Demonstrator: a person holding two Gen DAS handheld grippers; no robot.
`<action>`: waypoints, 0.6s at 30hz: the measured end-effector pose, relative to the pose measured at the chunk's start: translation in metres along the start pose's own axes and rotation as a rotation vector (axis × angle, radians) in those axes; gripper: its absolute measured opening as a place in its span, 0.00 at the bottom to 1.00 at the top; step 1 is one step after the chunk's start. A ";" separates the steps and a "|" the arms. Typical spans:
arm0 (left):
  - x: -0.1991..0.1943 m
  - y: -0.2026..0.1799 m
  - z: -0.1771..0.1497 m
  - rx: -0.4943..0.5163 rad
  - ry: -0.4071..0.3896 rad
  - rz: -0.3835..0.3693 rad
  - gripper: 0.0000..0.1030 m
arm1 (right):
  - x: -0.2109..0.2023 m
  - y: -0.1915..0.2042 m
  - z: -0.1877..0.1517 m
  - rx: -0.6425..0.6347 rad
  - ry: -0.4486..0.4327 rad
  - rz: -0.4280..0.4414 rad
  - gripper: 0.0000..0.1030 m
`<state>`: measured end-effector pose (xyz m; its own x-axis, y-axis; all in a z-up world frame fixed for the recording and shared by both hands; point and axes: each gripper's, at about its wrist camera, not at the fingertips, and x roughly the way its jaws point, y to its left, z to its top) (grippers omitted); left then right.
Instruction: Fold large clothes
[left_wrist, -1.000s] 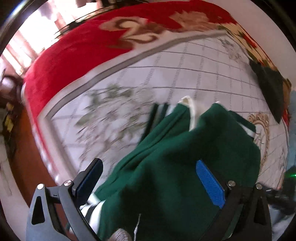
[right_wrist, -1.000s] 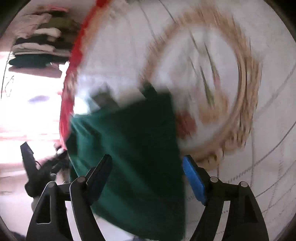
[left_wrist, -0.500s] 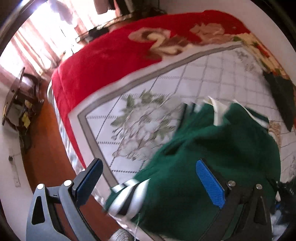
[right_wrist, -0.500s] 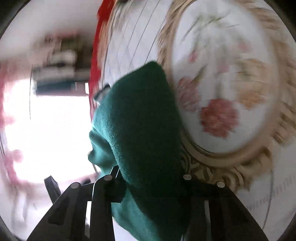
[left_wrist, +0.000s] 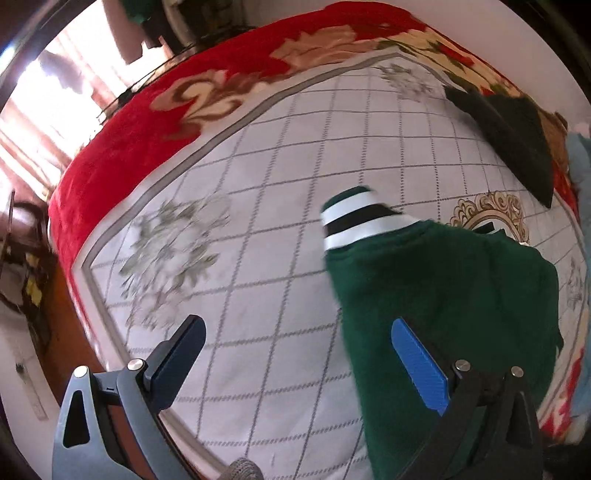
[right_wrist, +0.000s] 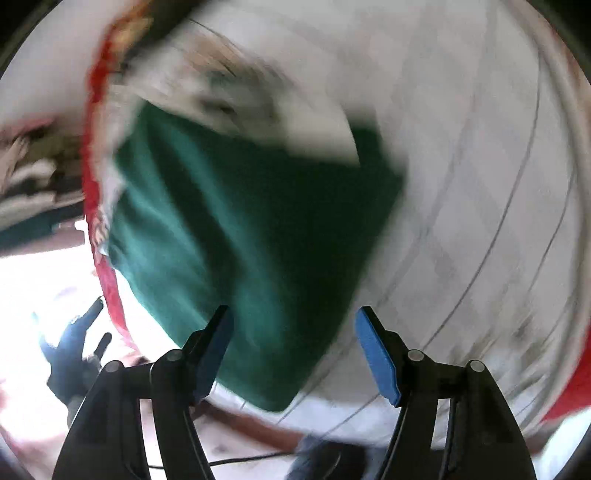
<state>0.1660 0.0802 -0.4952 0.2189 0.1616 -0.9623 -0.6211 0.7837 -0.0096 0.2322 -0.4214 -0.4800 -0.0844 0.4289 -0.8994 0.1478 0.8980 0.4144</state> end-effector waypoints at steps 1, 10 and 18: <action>0.008 -0.008 0.005 0.016 -0.003 0.016 1.00 | -0.013 0.012 0.010 -0.067 -0.045 -0.004 0.69; 0.083 -0.024 0.036 0.027 0.088 0.062 1.00 | 0.039 0.134 0.135 -0.441 0.022 0.022 0.65; 0.091 -0.013 0.035 -0.034 0.089 0.002 1.00 | 0.075 0.165 0.172 -0.399 0.057 0.016 0.10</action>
<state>0.2201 0.1057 -0.5730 0.1512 0.1081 -0.9826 -0.6468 0.7625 -0.0156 0.4196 -0.2575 -0.5032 -0.1411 0.4382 -0.8878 -0.2437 0.8538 0.4601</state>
